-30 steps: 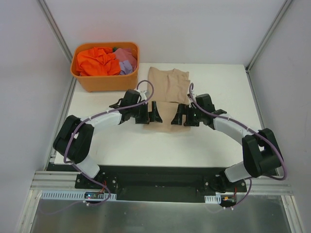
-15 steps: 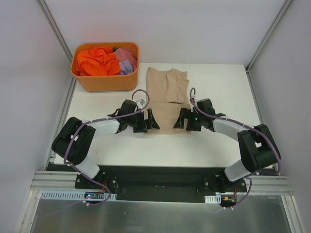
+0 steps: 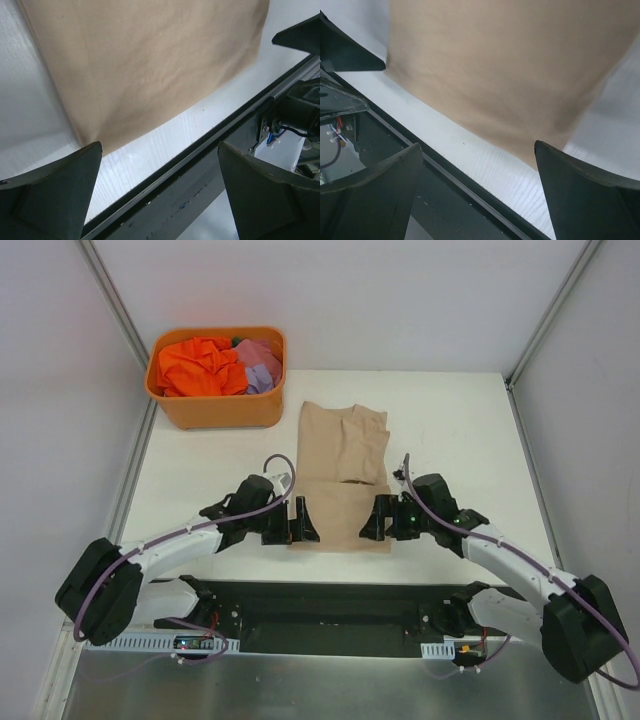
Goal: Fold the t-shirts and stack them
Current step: Fold the folded rectangular tshirt in 1/3 of the way
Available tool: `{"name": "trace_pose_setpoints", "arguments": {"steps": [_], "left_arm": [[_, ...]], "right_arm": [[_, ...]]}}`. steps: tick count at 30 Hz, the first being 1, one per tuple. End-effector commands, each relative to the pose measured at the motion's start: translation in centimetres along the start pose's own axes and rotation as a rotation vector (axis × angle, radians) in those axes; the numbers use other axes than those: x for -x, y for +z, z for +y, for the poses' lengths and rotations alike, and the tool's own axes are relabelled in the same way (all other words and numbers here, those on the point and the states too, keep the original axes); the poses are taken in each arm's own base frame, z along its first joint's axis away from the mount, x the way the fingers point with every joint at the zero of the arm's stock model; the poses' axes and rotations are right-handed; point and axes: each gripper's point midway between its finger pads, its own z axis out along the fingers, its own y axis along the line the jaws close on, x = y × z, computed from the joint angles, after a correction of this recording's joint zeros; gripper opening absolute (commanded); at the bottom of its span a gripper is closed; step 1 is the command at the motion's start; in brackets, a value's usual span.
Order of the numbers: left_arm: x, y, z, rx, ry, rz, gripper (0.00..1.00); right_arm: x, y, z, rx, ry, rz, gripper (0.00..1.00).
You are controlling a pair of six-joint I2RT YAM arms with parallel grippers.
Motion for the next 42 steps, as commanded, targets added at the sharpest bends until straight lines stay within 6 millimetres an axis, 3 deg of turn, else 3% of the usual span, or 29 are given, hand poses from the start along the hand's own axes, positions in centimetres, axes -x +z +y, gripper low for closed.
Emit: {"name": "trace_pose_setpoints", "arguments": {"steps": [1,8,13,17,24,28,31,35,40,42], "left_arm": [[1.6,-1.8,-0.3,0.081,0.029,-0.076,0.99],[8.2,-1.5,-0.7,0.230,0.049,-0.224,0.99],[12.3,1.0,-2.0,0.239,0.051,-0.245,0.99],[13.6,3.5,-1.4,0.255,0.062,-0.208,0.99],[13.6,5.1,3.6,0.346,-0.024,-0.149,0.99],[12.7,4.8,4.2,0.335,-0.057,-0.124,0.99],[12.6,3.9,2.2,0.261,-0.023,-0.117,0.99],[12.5,0.8,-0.5,0.181,0.030,-0.179,0.99],[9.6,-2.5,-0.2,0.166,0.038,-0.223,0.99],[7.6,-3.2,0.9,0.187,0.004,-0.209,0.99]], "right_arm": [[3.3,-1.7,0.8,-0.033,-0.047,-0.141,0.96],[9.0,-0.3,-0.3,-0.146,-0.053,-0.189,0.96],[11.7,3.3,-2.2,-0.197,-0.005,-0.135,0.96],[12.8,5.6,-3.6,-0.240,0.015,-0.097,0.96],[12.4,7.5,-5.2,-0.259,0.040,-0.038,0.96],[12.7,6.3,-4.7,-0.253,0.021,-0.067,0.96],[13.5,4.1,-2.9,-0.206,-0.030,-0.120,0.96],[14.9,-0.2,-0.2,-0.153,-0.135,-0.256,0.96],[14.8,-4.6,1.6,-0.090,-0.238,-0.460,0.96],[14.3,-6.1,0.8,-0.129,-0.189,-0.531,0.96]]}}
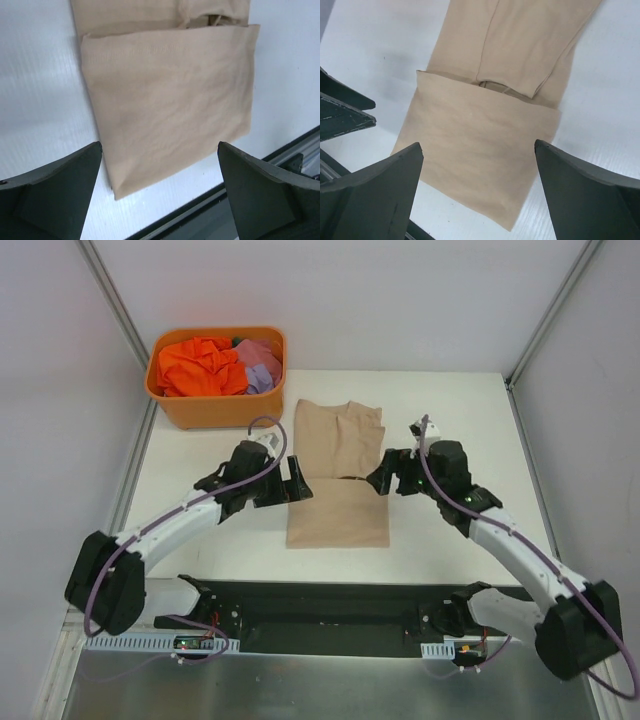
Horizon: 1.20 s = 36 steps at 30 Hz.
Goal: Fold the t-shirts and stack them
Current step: Fold the folded rectangular tshirt in 1/3 of the way, then grab one side of the 2/3 rectangular tshirt with both arms
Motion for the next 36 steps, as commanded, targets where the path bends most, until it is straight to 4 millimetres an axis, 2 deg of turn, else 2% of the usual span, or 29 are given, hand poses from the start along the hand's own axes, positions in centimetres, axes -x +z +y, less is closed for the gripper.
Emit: {"name": "trace_pose_setpoints", "arguments": {"steps": [1,4,7,12,13,15,19,26,30,31,32,33,34,36], "left_arm": [[-3.4,-2.4,1.9,0.023,-0.032,0.029,0.99],[-6.2,-3.0,3.2,0.025,-0.084,0.060,0.99],[-8.3,-3.2,3.9,0.024,-0.123,0.089,0.93],[-10.2,-2.7,3.6,0.013,-0.120,0.121,0.74],[-10.4,-2.5,3.5,0.013,-0.117,0.127,0.72],[-10.6,-2.0,3.9,0.034,-0.127,0.137,0.61],[-11.1,-0.8,5.2,0.098,-0.135,0.154,0.49],[-11.7,0.3,4.8,0.080,-0.152,0.196,0.35],[-12.1,0.9,4.3,0.070,-0.145,0.214,0.28],[-12.1,1.0,4.2,0.070,-0.140,0.216,0.25],[-12.2,1.1,4.2,0.073,-0.142,0.225,0.17],[-12.3,1.1,4.1,0.070,-0.138,0.232,0.04],[-12.3,1.2,4.1,0.070,-0.139,0.234,0.00],[-12.3,1.2,4.3,0.076,-0.138,0.228,0.00]], "right_arm": [[0.3,-2.6,-1.5,-0.061,0.009,-0.152,0.96],[-1.3,-3.8,-3.4,-0.143,0.089,-0.180,0.96],[-4.4,-4.3,-3.1,-0.096,0.117,-0.116,0.96],[-10.0,-4.2,-2.1,-0.015,0.252,0.041,0.96],[-10.9,-4.3,-1.8,0.002,0.265,0.080,0.96],[-12.1,-4.4,-1.6,0.015,0.294,0.129,0.96],[-13.7,-4.1,-1.8,0.003,0.354,0.166,0.98],[-15.3,-3.6,-2.5,-0.031,0.385,0.214,0.99],[-15.8,-3.3,-2.6,-0.039,0.381,0.237,0.95],[-16.0,-3.3,-2.6,-0.041,0.375,0.243,0.94],[-16.1,-3.2,-2.6,-0.043,0.370,0.250,0.93],[-16.2,-3.2,-2.6,-0.045,0.370,0.254,0.92],[-16.2,-3.1,-2.7,-0.050,0.369,0.255,0.91],[-16.4,-3.0,-2.9,-0.067,0.362,0.260,0.90]]}}
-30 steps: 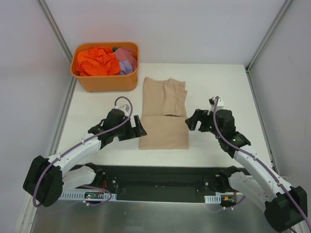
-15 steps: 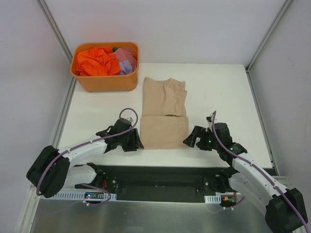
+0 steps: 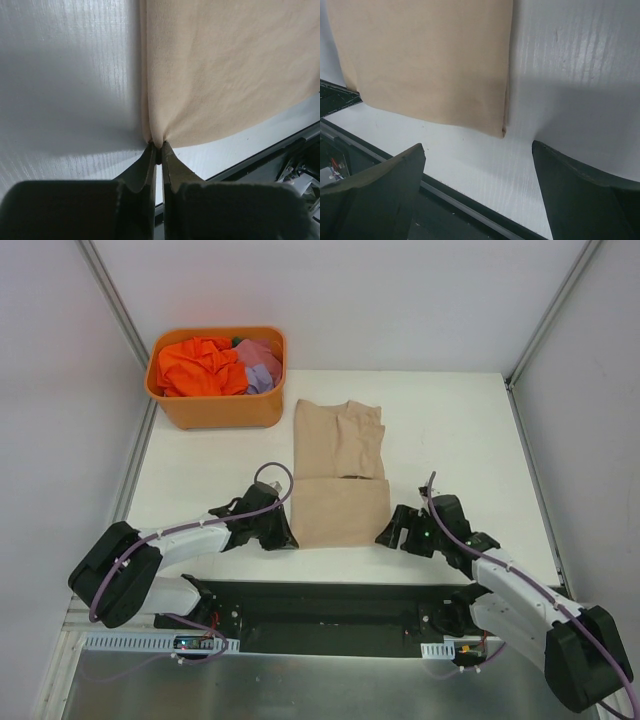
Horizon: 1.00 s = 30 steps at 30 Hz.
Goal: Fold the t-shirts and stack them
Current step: Grab one side of the 2/3 rectangular tshirt with both arms
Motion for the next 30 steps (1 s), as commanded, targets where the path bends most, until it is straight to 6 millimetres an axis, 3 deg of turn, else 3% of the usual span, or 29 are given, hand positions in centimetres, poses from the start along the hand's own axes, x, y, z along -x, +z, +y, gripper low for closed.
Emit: {"name": "trace_pose_setpoints", "arguments": {"steps": [1,12,15,21,27,30], "left_arm": [[0.0,0.1,-0.1,0.008,0.018,-0.005,0.00],[0.3,-0.1,0.1,0.011,0.018,-0.030,0.00],[0.4,-0.1,0.0,0.012,0.019,-0.033,0.00],[0.7,-0.2,0.0,0.015,0.019,-0.050,0.00],[0.6,-0.2,0.1,0.019,0.021,-0.047,0.00],[0.6,0.0,0.3,0.027,0.022,-0.048,0.00]], "right_arm": [[0.3,0.4,0.1,-0.009,-0.010,-0.010,0.89],[0.6,1.4,-2.0,-0.148,-0.007,0.012,0.64],[0.4,1.7,-2.1,-0.155,-0.006,0.038,0.51],[-0.6,2.0,-2.4,-0.166,0.009,0.078,0.39],[-0.3,2.1,-2.9,-0.196,0.009,0.062,0.36],[-0.2,2.3,-2.9,-0.202,0.006,0.065,0.26]]}}
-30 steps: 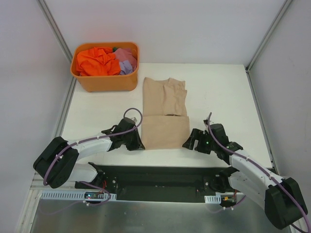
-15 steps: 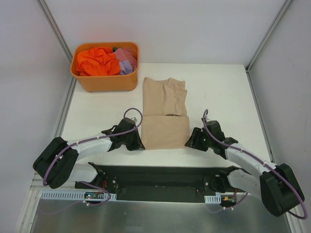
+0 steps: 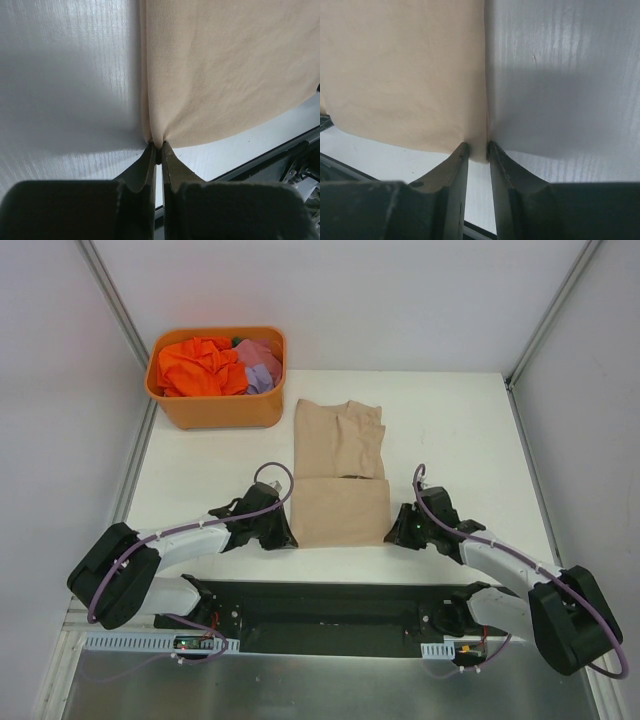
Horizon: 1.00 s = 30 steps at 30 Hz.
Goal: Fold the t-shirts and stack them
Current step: Grab one side of the 2/3 rectangular tshirt with both arms
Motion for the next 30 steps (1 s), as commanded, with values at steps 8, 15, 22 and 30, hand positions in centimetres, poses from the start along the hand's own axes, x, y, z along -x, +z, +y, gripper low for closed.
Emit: {"name": "trace_pose_setpoints", "arguments": {"steps": [8,15,22,30], "left_arm": [[0.9,-1.5,-0.3,-0.033,0.069,-0.092,0.00],[2.2,-6.9,-3.2,-0.213,0.188,-0.277,0.00],[3.3,-14.2,-6.4,-0.406,0.267,-0.487,0.00],[4.5,-19.9,-7.4,-0.473,0.315,-0.669,0.00]], "right_arm": [[-1.6,-1.8,0.6,0.004,-0.093,0.089,0.01],[-2.7,-8.3,5.7,0.232,-0.202,0.176,0.01],[-4.2,-15.7,10.5,0.498,-0.285,0.255,0.01],[-4.8,-19.4,13.7,0.738,-0.364,0.243,0.01]]}}
